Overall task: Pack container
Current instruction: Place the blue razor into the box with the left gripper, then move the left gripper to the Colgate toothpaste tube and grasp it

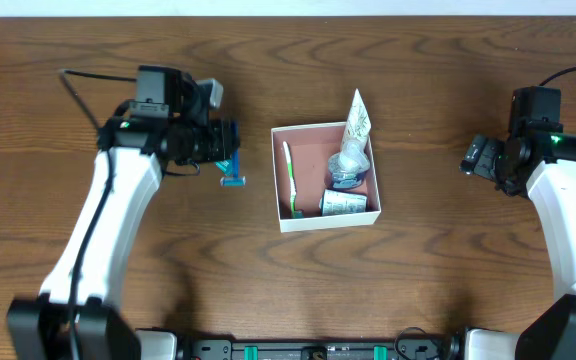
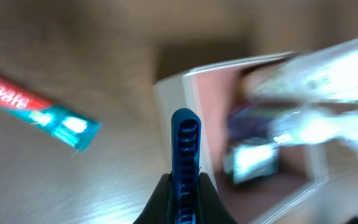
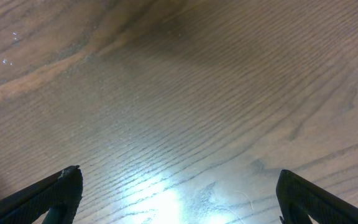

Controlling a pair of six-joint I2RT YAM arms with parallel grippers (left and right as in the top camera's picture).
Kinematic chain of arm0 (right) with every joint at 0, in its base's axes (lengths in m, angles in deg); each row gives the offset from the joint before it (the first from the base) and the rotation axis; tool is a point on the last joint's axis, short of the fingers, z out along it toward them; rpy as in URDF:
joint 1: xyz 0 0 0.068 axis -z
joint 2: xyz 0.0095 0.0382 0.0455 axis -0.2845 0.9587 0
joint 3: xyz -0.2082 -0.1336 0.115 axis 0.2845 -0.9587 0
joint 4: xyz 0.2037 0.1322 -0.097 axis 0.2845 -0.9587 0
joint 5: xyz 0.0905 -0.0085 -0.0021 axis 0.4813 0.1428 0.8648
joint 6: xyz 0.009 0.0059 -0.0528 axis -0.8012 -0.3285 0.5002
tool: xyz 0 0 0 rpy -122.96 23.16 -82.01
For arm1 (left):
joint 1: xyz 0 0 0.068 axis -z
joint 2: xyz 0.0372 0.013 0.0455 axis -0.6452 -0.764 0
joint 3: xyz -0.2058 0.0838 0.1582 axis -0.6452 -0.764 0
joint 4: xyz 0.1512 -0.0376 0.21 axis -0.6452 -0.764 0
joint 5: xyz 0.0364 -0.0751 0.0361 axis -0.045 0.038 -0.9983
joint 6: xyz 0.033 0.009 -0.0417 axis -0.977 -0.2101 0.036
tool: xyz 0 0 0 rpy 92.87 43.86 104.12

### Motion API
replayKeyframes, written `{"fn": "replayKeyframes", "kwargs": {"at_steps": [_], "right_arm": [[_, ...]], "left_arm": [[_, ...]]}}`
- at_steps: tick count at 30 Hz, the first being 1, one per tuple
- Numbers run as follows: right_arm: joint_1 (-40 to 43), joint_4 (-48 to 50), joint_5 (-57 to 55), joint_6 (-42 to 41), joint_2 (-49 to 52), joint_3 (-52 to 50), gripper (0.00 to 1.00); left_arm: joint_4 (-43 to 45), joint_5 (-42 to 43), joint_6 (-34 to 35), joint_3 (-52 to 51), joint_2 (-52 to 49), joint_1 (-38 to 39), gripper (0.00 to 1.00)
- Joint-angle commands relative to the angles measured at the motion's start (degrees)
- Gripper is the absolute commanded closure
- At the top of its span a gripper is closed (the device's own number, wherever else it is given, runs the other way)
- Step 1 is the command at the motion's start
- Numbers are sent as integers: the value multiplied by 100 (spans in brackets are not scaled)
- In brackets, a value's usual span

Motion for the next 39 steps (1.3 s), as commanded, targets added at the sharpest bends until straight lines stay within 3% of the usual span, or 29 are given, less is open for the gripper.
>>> {"fn": "replayKeyframes", "kwargs": {"at_steps": [1, 5, 11, 14, 17, 19, 23, 30, 34, 39], "right_arm": [[24, -4, -22, -81, 37, 37, 1], [24, -4, -22, -81, 37, 37, 1], [24, -4, -22, -81, 37, 37, 1], [24, -4, -22, -81, 37, 37, 1], [24, -4, -22, -81, 37, 37, 1], [24, -4, -22, -81, 37, 37, 1], [24, -4, -22, -81, 37, 37, 1], [24, -4, -22, -81, 37, 37, 1], [24, -4, -22, -81, 37, 37, 1], [24, -4, -22, -81, 37, 37, 1]], "left_arm": [[229, 396, 804, 59, 337, 208, 94], [754, 345, 1394, 55, 398, 695, 94], [1292, -728, 2308, 50, 138, 1493, 94], [1497, -881, 2378, 50, -70, 1777, 93], [1646, -879, 2378, 50, -247, 1893, 75], [1690, -879, 2378, 50, -332, 1897, 62], [1749, -881, 2376, 50, -380, 1895, 51], [1888, -876, 2356, 52, -358, 1768, 50], [1661, -881, 1974, 52, -271, 1360, 50], [1145, -2092, 1679, 46, -293, 643, 50]]}}
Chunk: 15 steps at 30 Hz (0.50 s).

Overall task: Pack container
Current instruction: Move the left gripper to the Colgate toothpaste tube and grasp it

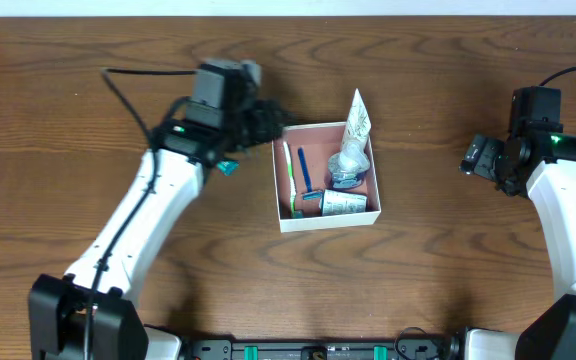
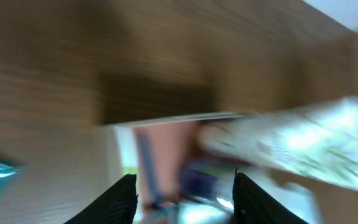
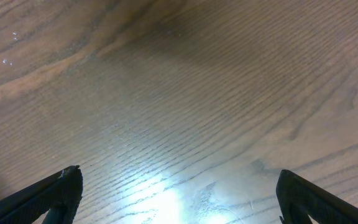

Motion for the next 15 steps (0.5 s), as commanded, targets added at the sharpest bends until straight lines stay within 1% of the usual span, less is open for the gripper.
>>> {"fn": "replayKeyframes", "kwargs": {"at_steps": [1, 4, 7, 11, 15], "right_arm": [[24, -7, -22, -81, 39, 37, 1], [24, -7, -22, -81, 39, 37, 1], [24, -7, -22, -81, 39, 37, 1], [24, -7, -22, -81, 39, 37, 1], [24, -7, -22, -81, 39, 37, 1]], "left_arm": [[-240, -1255, -326, 44, 72, -396, 50], [-323, -2009, -551, 33, -61, -522, 50], [-269, -2647, -546, 33, -337, -522, 50], [-70, -2844, -468, 33, -907, -540, 50], [-44, -2844, 144, 33, -1521, -555, 50]]}}
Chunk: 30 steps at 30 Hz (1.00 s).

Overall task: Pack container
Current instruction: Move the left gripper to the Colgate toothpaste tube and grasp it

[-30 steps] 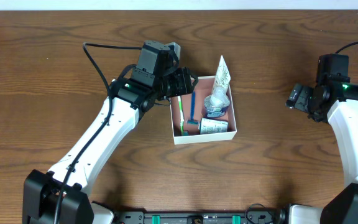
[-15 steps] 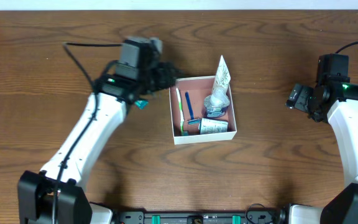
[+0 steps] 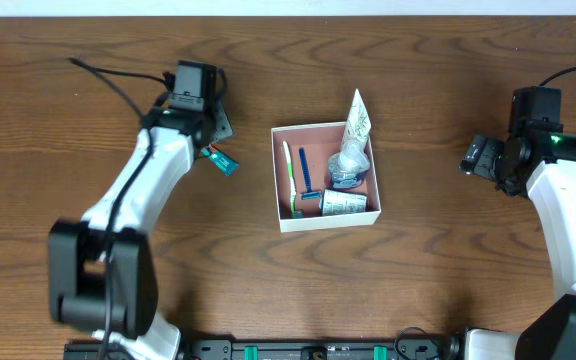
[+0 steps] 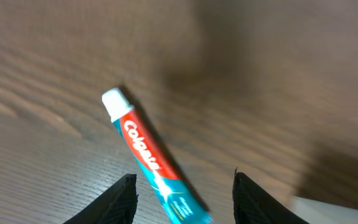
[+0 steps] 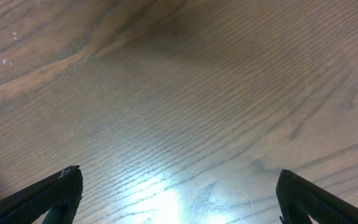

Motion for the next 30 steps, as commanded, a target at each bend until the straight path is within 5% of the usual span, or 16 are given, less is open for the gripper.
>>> {"fn": "replayKeyframes", "kwargs": {"at_steps": [1, 9, 27, 30], "right_arm": [[24, -4, -22, -81, 39, 37, 1], [24, -4, -22, -81, 39, 37, 1], [24, -4, -22, -81, 39, 37, 1], [24, -4, -22, -81, 39, 37, 1]], "left_arm": [[28, -319, 562, 33, -516, -28, 50], [203, -319, 1209, 33, -1010, -28, 50], [197, 120, 1333, 33, -1447, -339, 50], [188, 170, 1327, 33, -1447, -339, 68]]}}
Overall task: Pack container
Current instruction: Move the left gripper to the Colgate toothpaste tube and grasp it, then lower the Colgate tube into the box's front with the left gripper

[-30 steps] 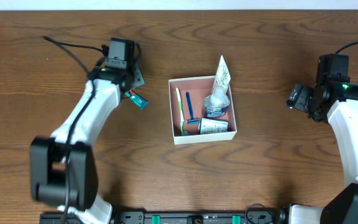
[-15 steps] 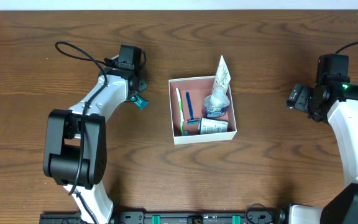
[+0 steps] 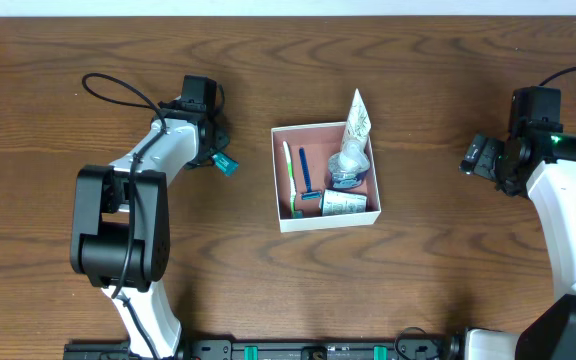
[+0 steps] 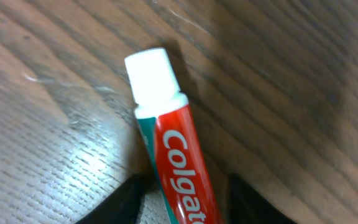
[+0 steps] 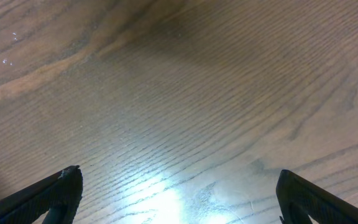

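A pink-lined white box in mid-table holds a green toothbrush, a blue razor, a clear bag, a small carton and a white packet leaning on its far corner. Left of the box lies a red Colgate toothpaste tube, white cap away from the camera; overhead only its teal end shows. My left gripper is low over the tube, open, one finger on each side. My right gripper hangs open over bare wood at the right, nothing between its fingers.
The brown wooden table carries nothing else loose. A black cable loops from the left arm at the back left. The right arm stands along the right edge.
My left gripper has come down closer to the toothpaste tube, and its open fingers now stand on either side of it. The right arm has not moved.
At first my left gripper was shut on the blue razor, left of the box. Then it was open at the box, with the razor lying inside. Then it was above the toothpaste tube, and now it straddles that tube.
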Controlling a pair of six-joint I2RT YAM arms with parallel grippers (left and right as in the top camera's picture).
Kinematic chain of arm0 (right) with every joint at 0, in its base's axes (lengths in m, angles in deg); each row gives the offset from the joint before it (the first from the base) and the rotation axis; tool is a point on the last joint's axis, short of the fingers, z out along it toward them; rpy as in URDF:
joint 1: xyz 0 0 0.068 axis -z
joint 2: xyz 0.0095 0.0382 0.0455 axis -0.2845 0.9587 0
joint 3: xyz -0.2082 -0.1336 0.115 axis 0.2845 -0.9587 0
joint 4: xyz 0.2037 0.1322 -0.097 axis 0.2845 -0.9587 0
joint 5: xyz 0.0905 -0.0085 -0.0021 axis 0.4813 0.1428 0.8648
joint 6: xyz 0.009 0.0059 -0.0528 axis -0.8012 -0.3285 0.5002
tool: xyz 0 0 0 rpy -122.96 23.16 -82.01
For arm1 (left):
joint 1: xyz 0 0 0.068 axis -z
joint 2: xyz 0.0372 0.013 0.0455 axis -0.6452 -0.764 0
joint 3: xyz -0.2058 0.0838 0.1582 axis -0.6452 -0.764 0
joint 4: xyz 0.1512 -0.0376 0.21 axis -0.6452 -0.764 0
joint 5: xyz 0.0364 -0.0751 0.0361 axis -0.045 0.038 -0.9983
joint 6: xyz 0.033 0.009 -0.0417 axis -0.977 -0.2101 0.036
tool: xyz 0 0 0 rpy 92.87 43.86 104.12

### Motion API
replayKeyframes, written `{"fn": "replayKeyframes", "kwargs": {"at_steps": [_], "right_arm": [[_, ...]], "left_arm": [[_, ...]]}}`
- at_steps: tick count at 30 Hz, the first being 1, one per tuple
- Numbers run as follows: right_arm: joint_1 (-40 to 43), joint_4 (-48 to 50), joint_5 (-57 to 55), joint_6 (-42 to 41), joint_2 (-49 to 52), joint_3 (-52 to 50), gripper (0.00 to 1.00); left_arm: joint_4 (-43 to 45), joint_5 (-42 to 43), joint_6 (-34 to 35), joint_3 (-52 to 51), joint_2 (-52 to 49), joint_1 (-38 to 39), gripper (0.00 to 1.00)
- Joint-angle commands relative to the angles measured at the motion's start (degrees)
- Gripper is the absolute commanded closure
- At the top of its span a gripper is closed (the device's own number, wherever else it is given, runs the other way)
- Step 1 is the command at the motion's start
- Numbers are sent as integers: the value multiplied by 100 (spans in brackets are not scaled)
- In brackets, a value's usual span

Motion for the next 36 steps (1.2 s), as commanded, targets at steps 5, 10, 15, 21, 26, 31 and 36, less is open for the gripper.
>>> {"fn": "replayKeyframes", "kwargs": {"at_steps": [5, 10, 15, 21, 26, 31, 36], "right_arm": [[24, -4, -22, -81, 39, 37, 1], [24, -4, -22, -81, 39, 37, 1], [24, -4, -22, -81, 39, 37, 1], [24, -4, -22, -81, 39, 37, 1], [24, -4, -22, -81, 39, 37, 1], [24, -4, -20, -81, 39, 37, 1], [24, -4, -22, -81, 39, 37, 1]], "left_arm": [[-175, 535, -140, 26, -131, -35, 90], [-188, 1366, -671, 39, 114, -35, 94], [-164, 3241, -1943, 90, 876, -35, 93], [-39, 4697, -2955, 90, 2087, 107, 93], [-72, 4686, -3324, 90, 2844, 448, 93], [-308, 4253, -3311, 83, 2855, 1128, 94], [-647, 2273, -2251, 83, 2577, 1746, 94]]}}
